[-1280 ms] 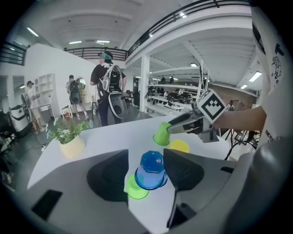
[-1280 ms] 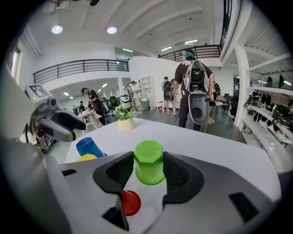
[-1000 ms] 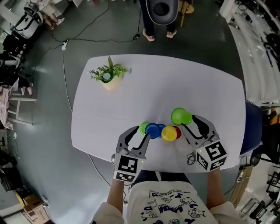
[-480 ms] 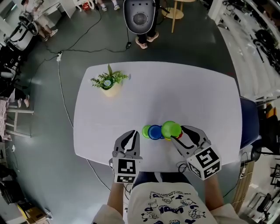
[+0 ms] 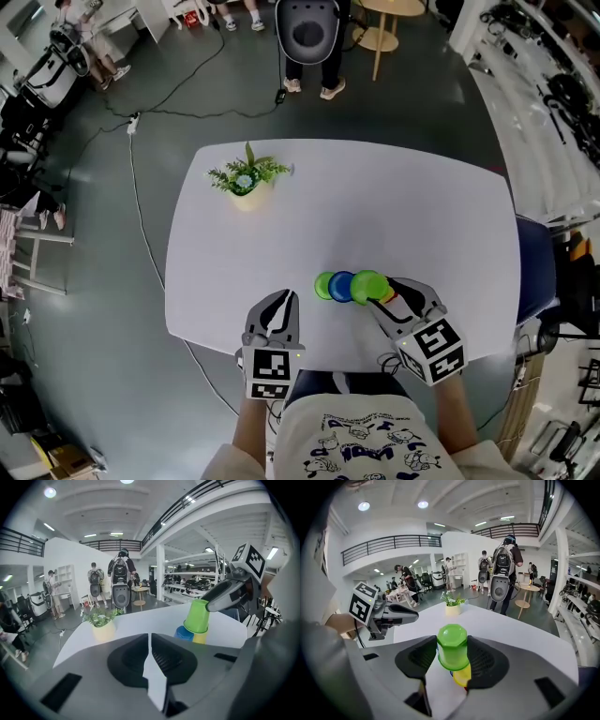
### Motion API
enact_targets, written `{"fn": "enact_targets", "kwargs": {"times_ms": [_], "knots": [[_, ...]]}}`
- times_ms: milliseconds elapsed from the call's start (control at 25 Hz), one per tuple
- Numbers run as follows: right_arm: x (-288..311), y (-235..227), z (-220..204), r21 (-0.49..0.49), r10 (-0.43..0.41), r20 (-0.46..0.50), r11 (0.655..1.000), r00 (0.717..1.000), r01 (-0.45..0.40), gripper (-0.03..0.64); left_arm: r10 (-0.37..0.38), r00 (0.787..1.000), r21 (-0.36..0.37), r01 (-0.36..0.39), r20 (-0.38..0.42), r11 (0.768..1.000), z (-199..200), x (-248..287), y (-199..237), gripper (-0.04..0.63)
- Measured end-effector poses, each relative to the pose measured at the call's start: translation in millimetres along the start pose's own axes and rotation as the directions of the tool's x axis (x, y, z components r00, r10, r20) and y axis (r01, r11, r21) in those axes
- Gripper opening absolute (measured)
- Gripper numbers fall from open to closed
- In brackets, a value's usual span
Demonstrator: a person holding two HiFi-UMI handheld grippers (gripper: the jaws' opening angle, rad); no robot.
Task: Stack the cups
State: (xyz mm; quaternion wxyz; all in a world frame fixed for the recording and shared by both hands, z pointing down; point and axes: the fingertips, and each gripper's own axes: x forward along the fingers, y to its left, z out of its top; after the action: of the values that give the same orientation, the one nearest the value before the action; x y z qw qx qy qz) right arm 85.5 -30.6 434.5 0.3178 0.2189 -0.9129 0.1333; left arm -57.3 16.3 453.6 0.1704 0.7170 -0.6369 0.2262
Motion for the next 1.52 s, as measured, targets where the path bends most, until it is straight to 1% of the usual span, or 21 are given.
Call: {"fn": "enact_targets", "kwargs": {"times_ms": [160, 320, 440, 560, 640, 760, 840, 960, 1040, 1120, 1240, 1320, 1520], "knots": [[2, 3, 4, -0.011, -0.016, -0.005, 1.000, 1.000, 0.016, 0.219, -0.008, 1.000, -0.016, 0.008, 0.006, 1.000, 0, -7, 3, 0.032], [-2, 2, 7, -0.001, -0.027, 0.022, 1.000, 0.999, 0.027, 0.293, -0.003, 1.000, -0.043, 0.004, 0.025, 0.999, 4, -8, 5, 0.032], [-11, 0, 18, 0.021, -0.026, 0.088, 0.999, 0.996, 0.024, 0.302, -0.004, 0.999, -0.073, 0.008, 0.054, 0.997, 14, -11, 11, 0.032], [-31, -10, 36, 0.073, -0.056, 0.197, 0.996, 0.979, 0.042, 0.301, -0.005, 0.996, -0.105, 0.014, 0.085, 0.994, 30, -15, 14, 0.032], [-46, -21, 46, 0.100, -0.111, 0.260, 0.991, 0.959, 0.088, 0.292, 0.002, 0.994, -0.131, 0.012, 0.108, 0.991, 43, -16, 17, 0.032], [-65, -43, 57, 0.127, -0.235, 0.317, 0.971, 0.919, 0.205, 0.221, 0.016, 0.987, -0.169, 0.012, 0.161, 0.986, 66, -18, 21, 0.026], [-76, -57, 63, 0.148, -0.311, 0.349, 0.950, 0.884, 0.276, 0.198, 0.022, 0.980, -0.173, 0.012, 0.196, 0.985, 83, -20, 23, 0.024], [-92, -74, 69, 0.152, -0.418, 0.379, 0.908, 0.825, 0.390, 0.160, 0.041, 0.974, -0.153, -0.006, 0.225, 0.988, 106, -22, 24, 0.017], [-103, -83, 70, 0.162, -0.476, 0.394, 0.878, 0.786, 0.450, 0.100, 0.051, 0.967, -0.143, -0.016, 0.249, 0.990, 122, -25, 22, 0.015], [-112, -90, 71, 0.198, -0.507, 0.409, 0.861, 0.759, 0.469, 0.048, 0.062, 0.958, -0.144, -0.022, 0.279, 0.989, 138, -29, 20, 0.014], [-122, -98, 78, 0.258, -0.535, 0.429, 0.845, 0.728, 0.469, 0.043, 0.081, 0.945, -0.147, -0.035, 0.315, 0.988, 161, -35, 21, 0.014], [-129, -100, 83, 0.291, -0.550, 0.441, 0.835, 0.709, 0.467, 0.023, 0.087, 0.939, -0.146, -0.040, 0.334, 0.988, 173, -40, 21, 0.014], [-149, -105, 89, 0.307, -0.556, 0.481, 0.831, 0.678, 0.463, 0.012, 0.102, 0.924, -0.145, -0.051, 0.369, 0.988, 187, -48, 7, 0.014]]}}
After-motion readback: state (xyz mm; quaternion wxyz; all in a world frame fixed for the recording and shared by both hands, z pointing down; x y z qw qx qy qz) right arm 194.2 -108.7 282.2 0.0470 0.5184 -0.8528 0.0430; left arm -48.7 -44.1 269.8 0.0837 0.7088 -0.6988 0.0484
